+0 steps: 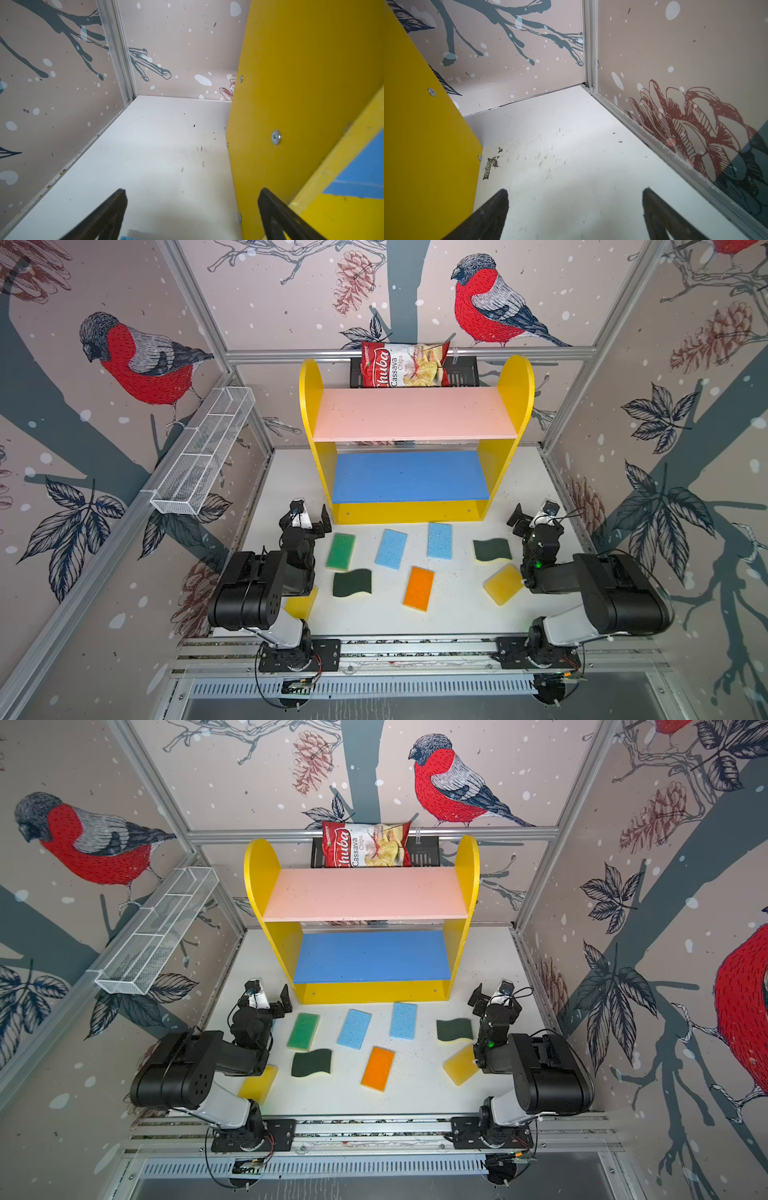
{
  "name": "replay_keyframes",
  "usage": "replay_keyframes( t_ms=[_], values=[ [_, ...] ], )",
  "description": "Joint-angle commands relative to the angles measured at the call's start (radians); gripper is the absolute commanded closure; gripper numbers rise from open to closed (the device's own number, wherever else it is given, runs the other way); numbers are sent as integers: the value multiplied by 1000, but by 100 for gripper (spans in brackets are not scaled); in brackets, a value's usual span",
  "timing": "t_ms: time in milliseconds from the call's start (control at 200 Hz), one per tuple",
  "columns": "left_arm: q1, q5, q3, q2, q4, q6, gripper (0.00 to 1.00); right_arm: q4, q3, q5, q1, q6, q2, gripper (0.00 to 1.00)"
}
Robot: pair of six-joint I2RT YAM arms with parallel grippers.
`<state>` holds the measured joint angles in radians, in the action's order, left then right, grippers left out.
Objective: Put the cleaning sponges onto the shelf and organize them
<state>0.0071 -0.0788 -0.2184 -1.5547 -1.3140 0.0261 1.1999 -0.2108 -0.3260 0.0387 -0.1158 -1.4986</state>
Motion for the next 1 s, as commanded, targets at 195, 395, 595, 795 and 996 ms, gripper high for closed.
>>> replay_keyframes(
  t_ms=[195,395,595,795,996],
  values=[
    [-2,5,-2,1,-8,-8,1,36,-1,-12,1,-13,3,0],
    [-1,5,-1,1,-9,-8,1,36,-1,-13,1,-13,3,0],
    [-7,38,-13,-1,9,-28,1,32,-4,-13,1,-13,2,0],
    [-7,39,-12,0,10,-28,1,31,-3,-13,1,-13,2,0],
    [-7,38,-13,-1,9,-28,1,33,-2,-14,1,-12,2,0]
  ],
)
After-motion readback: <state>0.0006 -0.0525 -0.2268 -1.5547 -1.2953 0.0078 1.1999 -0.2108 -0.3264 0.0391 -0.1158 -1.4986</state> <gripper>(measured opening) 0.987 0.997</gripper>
